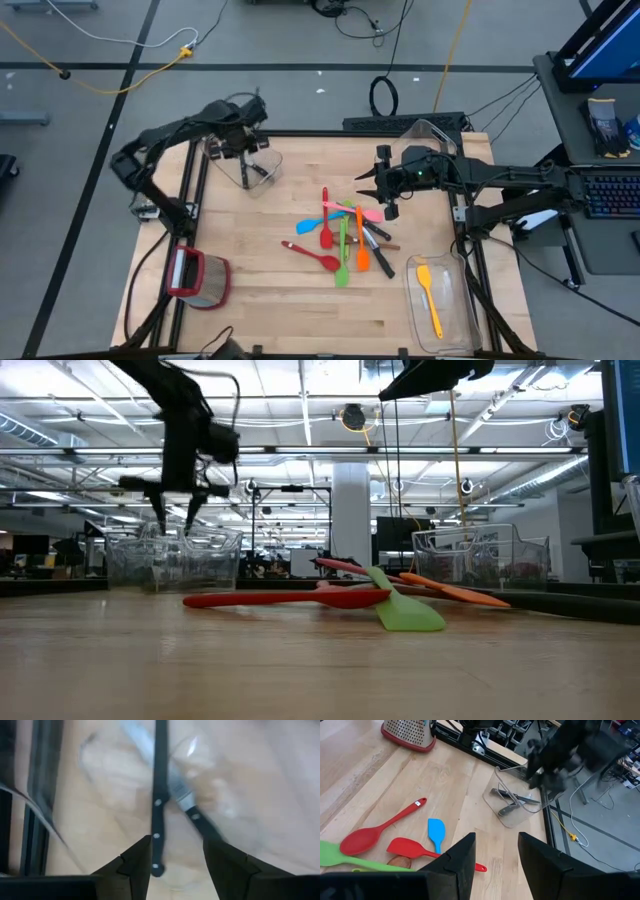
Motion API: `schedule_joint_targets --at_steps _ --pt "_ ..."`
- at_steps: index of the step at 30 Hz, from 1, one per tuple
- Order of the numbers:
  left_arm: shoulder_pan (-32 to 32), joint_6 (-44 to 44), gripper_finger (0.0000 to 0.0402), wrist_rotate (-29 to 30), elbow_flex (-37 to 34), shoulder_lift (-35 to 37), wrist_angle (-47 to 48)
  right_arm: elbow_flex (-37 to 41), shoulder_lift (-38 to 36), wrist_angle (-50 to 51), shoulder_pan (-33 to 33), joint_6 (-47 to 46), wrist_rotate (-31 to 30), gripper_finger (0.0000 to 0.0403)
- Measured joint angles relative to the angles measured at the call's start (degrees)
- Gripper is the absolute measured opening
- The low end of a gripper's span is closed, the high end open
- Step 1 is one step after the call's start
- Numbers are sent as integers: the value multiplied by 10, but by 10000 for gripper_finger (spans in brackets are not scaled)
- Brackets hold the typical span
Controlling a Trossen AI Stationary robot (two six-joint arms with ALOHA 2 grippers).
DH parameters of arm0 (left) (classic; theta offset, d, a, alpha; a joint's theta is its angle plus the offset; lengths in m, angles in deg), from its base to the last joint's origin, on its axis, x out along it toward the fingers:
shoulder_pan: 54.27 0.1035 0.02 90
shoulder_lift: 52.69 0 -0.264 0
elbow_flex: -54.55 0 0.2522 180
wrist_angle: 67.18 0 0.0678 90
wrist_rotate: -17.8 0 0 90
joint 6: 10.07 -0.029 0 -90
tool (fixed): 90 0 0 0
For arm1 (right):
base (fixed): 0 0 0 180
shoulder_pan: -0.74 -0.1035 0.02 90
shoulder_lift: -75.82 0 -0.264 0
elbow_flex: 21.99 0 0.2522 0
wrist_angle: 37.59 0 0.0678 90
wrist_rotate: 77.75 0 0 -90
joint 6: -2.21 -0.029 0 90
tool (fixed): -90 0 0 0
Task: Pick & Place Kitchen Items
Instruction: Put the black kitchen knife into the top left transparent bin
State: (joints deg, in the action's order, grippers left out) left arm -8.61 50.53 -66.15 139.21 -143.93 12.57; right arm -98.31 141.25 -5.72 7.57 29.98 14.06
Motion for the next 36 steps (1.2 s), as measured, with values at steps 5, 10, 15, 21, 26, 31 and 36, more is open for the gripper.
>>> schedule_joint_targets --at_steps 5,10,15,21,26,31,36 --pt "-7 -2 182 24 0 88 -15 0 0 2 0 0 -1 139" --pt "-28 -25 182 55 0 161 -18 0 0 4 0 0 -1 139" --pt "-59 -73 182 60 0 207 -22 0 0 11 0 -1 -2 139" --pt "-90 -164 182 61 0 234 -40 0 1 14 -1 -38 -2 139" --pt "-115 -256 182 63 0 240 -86 0 1 28 -1 -66 -2 139" --pt "-146 -363 182 38 0 240 -157 0 1 52 -1 -113 -4 139" --pt "-191 -435 182 27 0 239 -197 0 1 87 -14 -151 -4 139"
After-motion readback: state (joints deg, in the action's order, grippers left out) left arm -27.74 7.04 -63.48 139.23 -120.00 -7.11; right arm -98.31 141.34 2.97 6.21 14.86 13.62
